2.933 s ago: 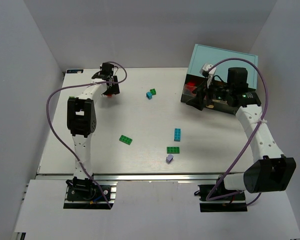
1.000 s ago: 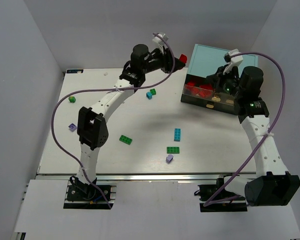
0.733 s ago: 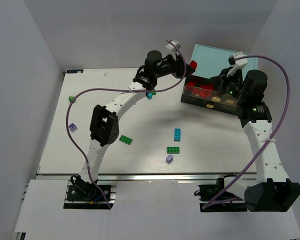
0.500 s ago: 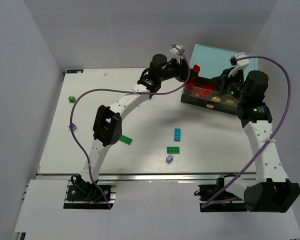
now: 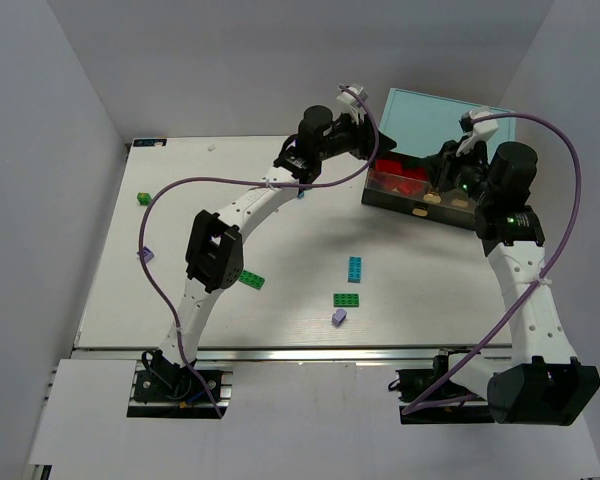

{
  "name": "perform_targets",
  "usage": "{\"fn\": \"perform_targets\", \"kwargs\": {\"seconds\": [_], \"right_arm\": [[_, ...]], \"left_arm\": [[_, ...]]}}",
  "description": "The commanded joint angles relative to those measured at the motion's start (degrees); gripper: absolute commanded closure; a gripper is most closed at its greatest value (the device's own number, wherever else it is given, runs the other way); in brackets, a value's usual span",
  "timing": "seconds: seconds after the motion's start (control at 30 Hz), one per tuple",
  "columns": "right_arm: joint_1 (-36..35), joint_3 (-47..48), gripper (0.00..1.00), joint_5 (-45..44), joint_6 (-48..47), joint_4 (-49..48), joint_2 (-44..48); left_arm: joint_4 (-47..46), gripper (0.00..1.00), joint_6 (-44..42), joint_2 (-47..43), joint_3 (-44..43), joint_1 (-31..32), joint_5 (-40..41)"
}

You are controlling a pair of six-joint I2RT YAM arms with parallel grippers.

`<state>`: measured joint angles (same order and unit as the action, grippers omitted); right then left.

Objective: Sort the legos into containers by color

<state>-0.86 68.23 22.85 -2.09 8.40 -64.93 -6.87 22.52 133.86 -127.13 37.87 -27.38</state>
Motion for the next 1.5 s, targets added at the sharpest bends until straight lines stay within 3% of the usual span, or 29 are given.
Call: {"fn": "perform_targets", "kwargs": {"seconds": [0.0, 0.17, 0.3, 0.4, 0.43, 0.53, 0.6, 0.7, 0.73, 0.8, 0.87, 1.0, 1.1, 1.2, 1.3, 1.33, 1.37, 1.47], "right_arm": [[0.33, -0.64, 0.76, 0.88, -0.37, -1.81, 1.03], [0.16, -0.46, 0.75, 1.05, -0.37, -1.9, 0.77], [1.92, -0.37, 0.68, 2.63, -1.95, -1.9, 0.94], [2.35, -0.29, 0.61, 12.62, -6.24, -1.64, 1.12], [2.44, 0.06, 0.61, 20.75, -12.09, -0.77, 1.03], [2.36, 1.38, 0.72, 31.86, -24.23, 5.99, 0.59], [2.27, 2.34, 0.84, 33.83, -28.57, 10.57, -0.37], [2.18, 5.32, 1.0, 33.06, -33.41, 14.86, -3.08], [2.09, 6.56, 1.0, 32.35, -34.81, 16.37, -3.97], [2.09, 8.84, 1.0, 30.07, -39.03, 21.02, -6.26], [2.09, 11.83, 1.0, 28.4, -43.67, 23.93, -8.36], [2.01, 14.3, 0.99, 26.02, -50.81, 30.16, -10.22], [1.92, 15.44, 0.85, 26.46, -60.47, 34.74, -11.27], [1.74, 16.67, 0.79, 24.79, -61.29, 36.07, -12.33], [1.48, 19.66, 0.83, 21.38, -59.27, 37.38, -15.13], [1.3, 20.53, 0.87, 20.31, -59.26, 39.48, -16.01], [1.22, 21.24, 0.98, 19.35, -59.26, 40.63, -17.59], [0.95, 23.18, 1.0, 16.01, -60.4, 44.66, -19.79]], "left_arm": [[-0.25, 0.43, 0.5, -0.97, -2.24, 0.28, -0.05], [-0.42, 0.43, 0.77, -1.32, -2.24, 0.28, -0.22], [-0.42, 0.46, 0.68, -3.51, -3.3, -0.42, 2.67], [1.58, 0.59, 1.21, -7.63, -3.3, -2.44, 6.71], [2.73, 0.62, 0.08, -9.13, -2.95, -2.97, 7.94], [6.51, 0.74, -0.46, -16.95, 2.4, -5.52, 11.11], [10.99, 0.86, 0.24, -23.17, 8.89, -7.28, 11.64], [15.83, 0.91, 2.17, -31.61, 20.31, -8.77, 10.51], [16.88, 0.91, 2.43, -33.65, 23.3, -9.56, 10.15], [20.92, 0.72, 2.96, -37.52, 32.09, -10.26, 9.62], [24.43, 0.64, 3.49, -43.14, 37.11, -10.97, 9.97], [27.0, 0.23, 3.4, -51.58, 49.14, -12.12, 11.98], [27.35, 0.13, 4.1, -56.95, 55.38, -12.12, 15.14], [25.95, 0.09, 5.07, -60.99, 59.79, -12.64, 16.82], [26.38, 0.06, 4.9, -62.23, 62.7, -12.64, 17.53], [26.99, 0.05, 4.64, -62.14, 62.79, -13.16, 17.62], [28.13, 0.05, 4.29, -61.97, 62.71, -13.17, 17.45], [29.81, 0.05, 3.32, -60.83, 62.36, -13.17, 16.4]]}}
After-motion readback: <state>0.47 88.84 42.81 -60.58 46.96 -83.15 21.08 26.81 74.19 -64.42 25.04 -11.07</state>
